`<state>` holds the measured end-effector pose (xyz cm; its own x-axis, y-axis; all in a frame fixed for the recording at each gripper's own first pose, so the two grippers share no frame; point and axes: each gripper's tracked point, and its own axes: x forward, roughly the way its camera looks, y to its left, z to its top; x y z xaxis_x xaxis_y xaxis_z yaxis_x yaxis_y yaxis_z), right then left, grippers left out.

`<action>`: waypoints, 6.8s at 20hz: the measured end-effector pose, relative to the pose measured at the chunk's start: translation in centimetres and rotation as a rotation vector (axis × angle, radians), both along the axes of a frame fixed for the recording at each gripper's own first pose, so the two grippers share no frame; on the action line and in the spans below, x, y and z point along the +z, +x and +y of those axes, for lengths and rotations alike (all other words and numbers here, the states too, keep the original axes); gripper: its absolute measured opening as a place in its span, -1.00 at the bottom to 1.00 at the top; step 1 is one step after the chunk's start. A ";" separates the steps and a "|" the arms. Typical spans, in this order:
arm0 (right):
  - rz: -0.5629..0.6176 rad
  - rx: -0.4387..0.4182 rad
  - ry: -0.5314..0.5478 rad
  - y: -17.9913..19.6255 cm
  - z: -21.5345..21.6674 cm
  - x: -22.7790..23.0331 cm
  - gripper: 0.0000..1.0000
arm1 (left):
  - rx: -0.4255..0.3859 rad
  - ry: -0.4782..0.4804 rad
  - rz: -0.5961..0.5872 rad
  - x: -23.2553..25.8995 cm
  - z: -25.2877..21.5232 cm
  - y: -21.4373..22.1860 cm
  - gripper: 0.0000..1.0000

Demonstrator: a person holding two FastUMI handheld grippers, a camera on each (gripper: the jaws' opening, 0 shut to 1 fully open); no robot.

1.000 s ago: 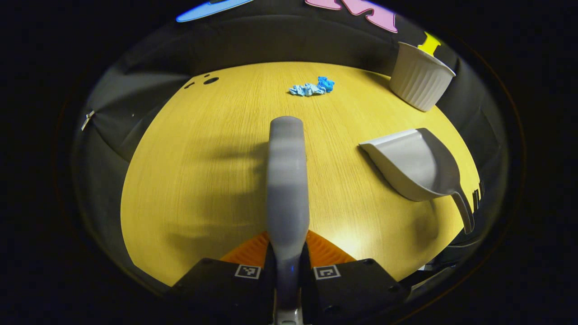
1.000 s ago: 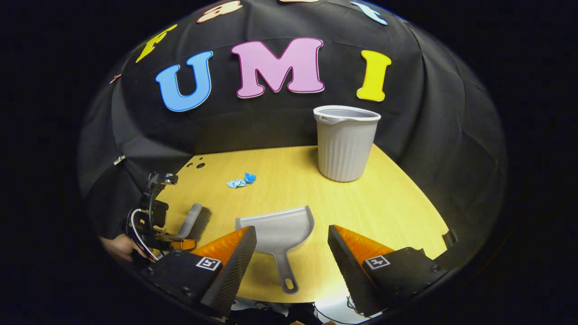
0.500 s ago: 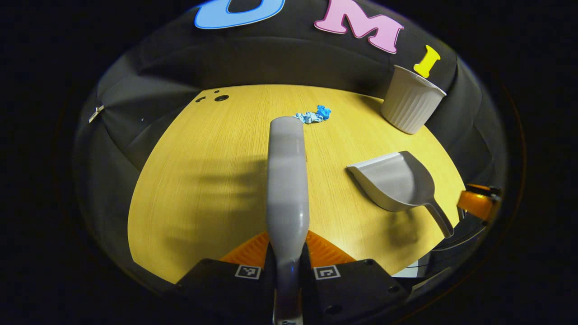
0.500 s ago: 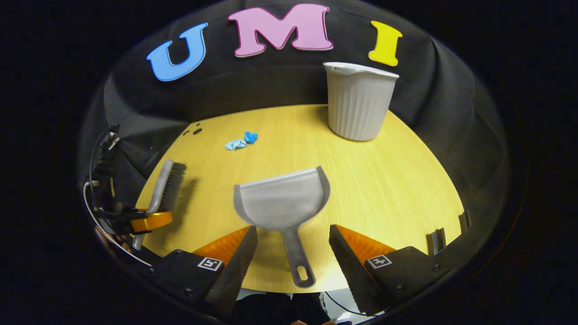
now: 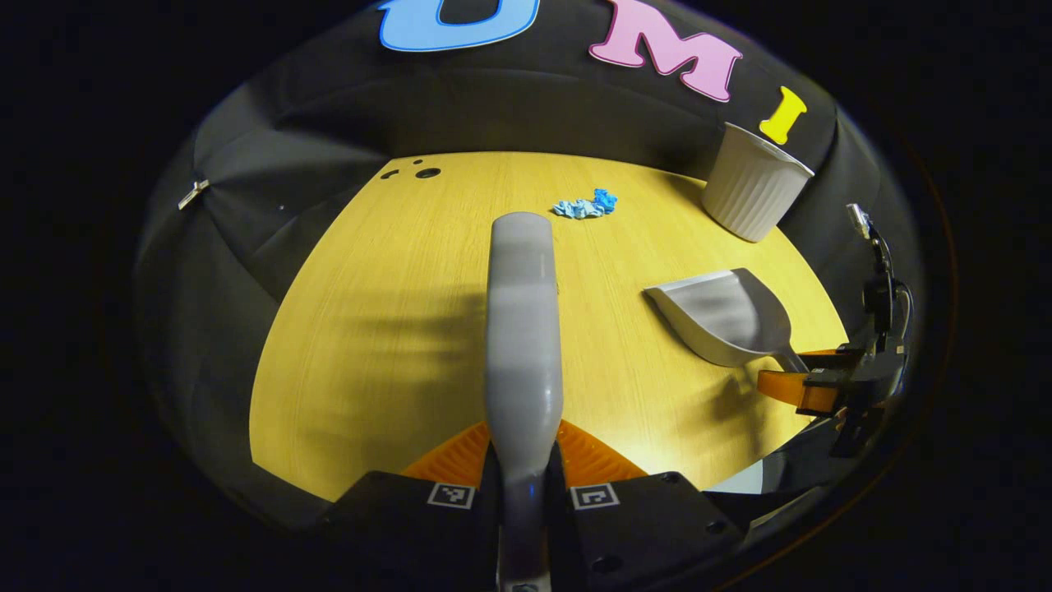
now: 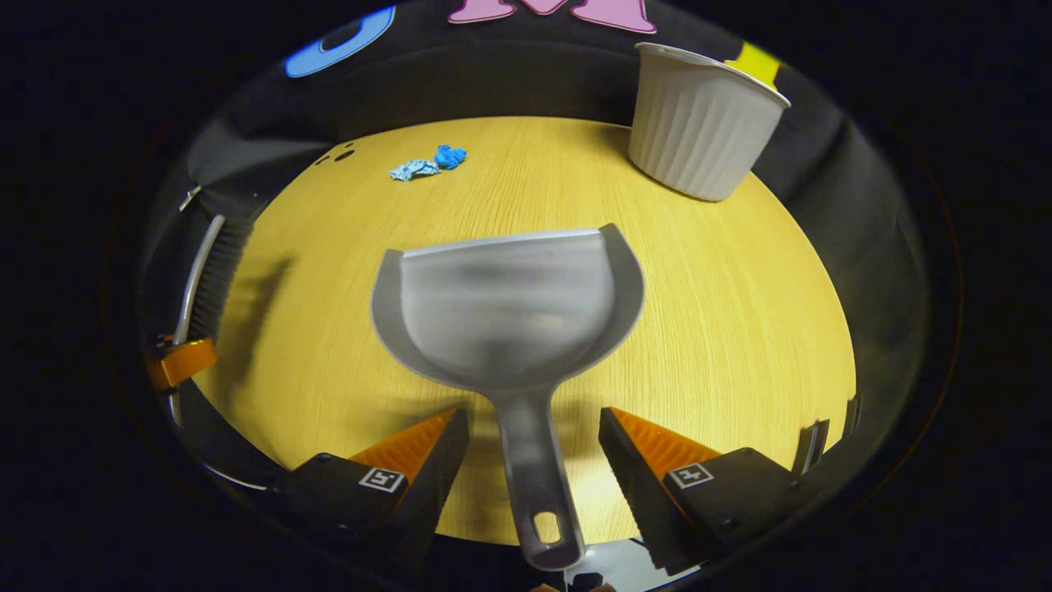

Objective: Pick up the small broom and dustpan from the desktop, sweep the trash into the dustpan with the broom, and then empty the trash into the garbage bin.

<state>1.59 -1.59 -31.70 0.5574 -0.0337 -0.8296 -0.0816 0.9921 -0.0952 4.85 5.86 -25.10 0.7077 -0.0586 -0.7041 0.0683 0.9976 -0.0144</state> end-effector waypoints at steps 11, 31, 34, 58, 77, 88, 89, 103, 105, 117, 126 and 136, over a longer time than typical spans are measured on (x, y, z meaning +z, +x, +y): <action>0.054 0.164 0.031 0.5 1.4 -1.9 -0.14 | 0.104 0.008 0.051 0.0 -1.7 0.6 -0.37; -0.063 0.393 0.065 3.7 -2.2 2.4 -0.19 | 0.103 0.140 0.019 2.8 -1.3 10.9 -0.44; -0.070 0.368 0.074 4.4 -1.9 3.5 -0.19 | 0.045 0.157 0.033 2.8 -0.6 15.8 -0.45; 0.023 0.421 0.027 3.6 -1.4 2.1 -0.19 | -0.840 0.634 0.103 -0.3 -8.9 35.3 -0.44; -0.038 0.515 0.023 3.4 -2.7 1.2 -0.19 | -0.940 0.138 0.467 -2.6 -22.5 12.6 -0.44; -0.098 0.489 0.050 3.7 -2.5 2.9 -0.19 | -0.707 0.015 0.185 3.4 -21.1 10.0 -0.43; -0.109 0.486 0.048 3.7 -2.4 3.6 -0.19 | -0.682 0.019 0.157 3.2 -20.1 9.8 -0.43; -0.125 0.498 0.060 3.9 -2.6 4.4 -0.25 | -0.470 -0.065 0.117 -1.5 -15.0 6.3 -0.44; -0.142 0.481 0.069 3.6 -2.7 5.0 -0.25 | -0.465 -0.055 0.104 -1.5 -15.0 6.1 -0.43; -0.298 0.314 0.058 6.8 -10.7 21.7 -0.26 | -0.446 -0.029 0.067 -0.5 -15.2 5.8 -0.43; -0.446 0.237 0.065 16.5 -14.8 29.9 -0.25 | -0.372 -0.044 0.064 0.0 -13.4 5.6 -0.37; -0.558 0.183 -0.134 29.0 -20.4 30.3 -0.25 | -0.232 -0.051 0.073 1.1 -11.4 5.3 -0.37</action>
<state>30.55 -22.02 -1.41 0.9140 0.0202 -0.4052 -0.1519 0.9431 -0.2956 10.20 -5.49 -23.96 0.6185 -0.2503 -0.7448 0.2920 0.9532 -0.0779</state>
